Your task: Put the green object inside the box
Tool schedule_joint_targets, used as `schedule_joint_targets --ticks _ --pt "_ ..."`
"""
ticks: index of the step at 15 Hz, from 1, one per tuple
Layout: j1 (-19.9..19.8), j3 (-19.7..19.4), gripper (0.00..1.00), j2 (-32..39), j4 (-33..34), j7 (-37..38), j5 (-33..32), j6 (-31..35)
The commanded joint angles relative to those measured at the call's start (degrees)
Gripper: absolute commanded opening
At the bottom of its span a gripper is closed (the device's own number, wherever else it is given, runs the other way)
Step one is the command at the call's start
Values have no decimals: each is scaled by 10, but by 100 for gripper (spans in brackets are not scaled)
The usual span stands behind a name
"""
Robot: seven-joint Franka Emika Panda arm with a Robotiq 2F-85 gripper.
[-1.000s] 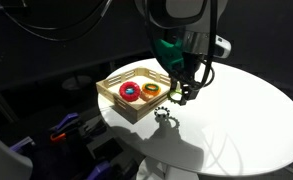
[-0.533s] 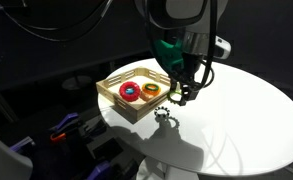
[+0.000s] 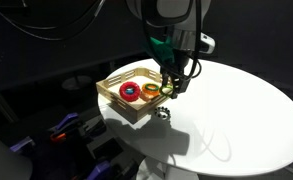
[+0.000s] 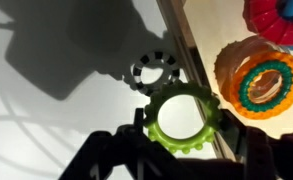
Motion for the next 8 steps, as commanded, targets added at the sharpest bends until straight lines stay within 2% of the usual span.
schedule_joint_targets --ticks 1,8 --pt "17 14 49 -20 -11 -14 -2 1" --pt "54 40 49 -18 -14 -15 -8 5"
